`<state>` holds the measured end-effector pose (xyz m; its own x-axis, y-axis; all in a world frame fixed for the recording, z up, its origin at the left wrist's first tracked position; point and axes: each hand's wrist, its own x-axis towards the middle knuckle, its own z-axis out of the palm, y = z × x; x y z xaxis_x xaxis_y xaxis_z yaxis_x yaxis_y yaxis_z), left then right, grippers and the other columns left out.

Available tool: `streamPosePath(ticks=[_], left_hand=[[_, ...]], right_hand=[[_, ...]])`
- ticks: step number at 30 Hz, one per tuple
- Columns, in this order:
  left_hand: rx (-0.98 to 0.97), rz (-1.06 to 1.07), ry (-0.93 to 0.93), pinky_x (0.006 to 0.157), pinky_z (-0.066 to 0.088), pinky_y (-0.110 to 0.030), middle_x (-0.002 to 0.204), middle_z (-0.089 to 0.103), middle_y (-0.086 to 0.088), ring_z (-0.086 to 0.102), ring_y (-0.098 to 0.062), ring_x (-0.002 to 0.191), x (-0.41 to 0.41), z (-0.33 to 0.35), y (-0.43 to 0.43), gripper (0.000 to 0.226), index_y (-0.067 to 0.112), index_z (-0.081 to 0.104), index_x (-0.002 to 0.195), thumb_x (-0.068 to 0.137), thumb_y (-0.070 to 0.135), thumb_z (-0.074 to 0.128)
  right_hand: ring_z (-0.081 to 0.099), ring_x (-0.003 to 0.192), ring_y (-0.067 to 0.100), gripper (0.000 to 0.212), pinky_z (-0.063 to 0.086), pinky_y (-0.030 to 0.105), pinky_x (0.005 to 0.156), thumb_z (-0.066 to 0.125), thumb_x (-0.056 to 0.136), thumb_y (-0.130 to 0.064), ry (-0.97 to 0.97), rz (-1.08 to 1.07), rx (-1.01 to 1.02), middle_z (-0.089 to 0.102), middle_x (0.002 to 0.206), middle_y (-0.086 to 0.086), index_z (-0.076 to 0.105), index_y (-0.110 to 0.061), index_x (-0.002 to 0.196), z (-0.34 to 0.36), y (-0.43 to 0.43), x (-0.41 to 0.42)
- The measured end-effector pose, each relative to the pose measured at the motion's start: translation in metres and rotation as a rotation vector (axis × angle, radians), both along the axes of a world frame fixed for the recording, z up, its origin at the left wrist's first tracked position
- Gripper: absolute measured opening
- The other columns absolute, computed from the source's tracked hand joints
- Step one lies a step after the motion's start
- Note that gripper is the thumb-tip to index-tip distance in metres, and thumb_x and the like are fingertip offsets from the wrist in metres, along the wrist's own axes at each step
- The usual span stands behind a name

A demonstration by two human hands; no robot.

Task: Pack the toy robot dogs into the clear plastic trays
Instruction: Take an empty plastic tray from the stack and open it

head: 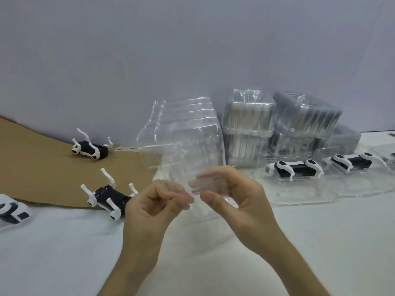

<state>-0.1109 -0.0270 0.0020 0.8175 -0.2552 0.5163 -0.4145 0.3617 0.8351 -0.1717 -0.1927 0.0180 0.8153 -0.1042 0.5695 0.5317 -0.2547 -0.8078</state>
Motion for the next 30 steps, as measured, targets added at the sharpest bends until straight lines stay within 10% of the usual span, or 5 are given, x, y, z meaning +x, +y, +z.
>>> streamPosePath(ticks=[8,15,19,22,30], left_hand=[[-0.283,0.173,0.249,0.05,0.048,-0.018,0.07,0.069,0.004,0.063,-0.01,0.053,0.035,0.009,0.037,0.016,0.023,0.053,0.079,0.095,0.025,0.053],[-0.648,0.068,0.688,0.052,0.044,-0.007,0.064,0.06,0.013,0.055,0.001,0.052,0.062,-0.001,0.068,0.054,0.023,0.07,0.056,0.104,0.031,0.047],[-0.714,0.079,0.682,0.053,0.046,-0.009,0.066,0.061,0.014,0.057,0.0,0.054,0.067,-0.006,0.072,0.05,0.023,0.07,0.056,0.102,0.03,0.05],[-0.733,0.104,0.67,0.055,0.048,-0.01,0.069,0.061,0.012,0.058,-0.001,0.055,0.07,-0.009,0.076,0.049,0.021,0.069,0.059,0.104,0.028,0.048],[-0.74,0.117,0.681,0.056,0.048,-0.01,0.071,0.059,0.012,0.059,-0.001,0.057,0.075,-0.012,0.077,0.051,0.02,0.07,0.059,0.104,0.026,0.048]], right_hand=[[0.072,0.074,0.019,0.026,0.053,0.022,0.062,0.067,0.089,-0.03,-0.111,-0.199,0.113,0.076,0.093,0.003,0.066,-0.017,0.112,0.025,-0.037,-0.005],[0.062,0.077,0.001,0.057,0.05,0.025,0.077,0.067,0.093,-0.04,0.266,-0.392,-0.703,0.066,0.094,-0.019,0.045,-0.035,0.146,0.071,-0.027,0.025],[0.062,0.108,0.029,0.038,0.046,0.036,0.079,0.06,0.098,-0.034,0.46,-0.399,-1.041,0.065,0.114,0.001,0.052,-0.02,0.132,0.061,0.012,0.047],[0.061,0.095,0.032,0.018,0.04,0.035,0.067,0.053,0.101,-0.03,0.541,-0.348,-1.022,0.061,0.103,0.007,0.053,-0.012,0.1,0.047,0.028,0.056],[0.057,0.096,0.027,0.041,0.045,0.036,0.077,0.043,0.103,-0.051,0.537,-0.225,-1.001,0.064,0.097,0.003,0.063,-0.017,0.091,0.051,0.018,0.079]])
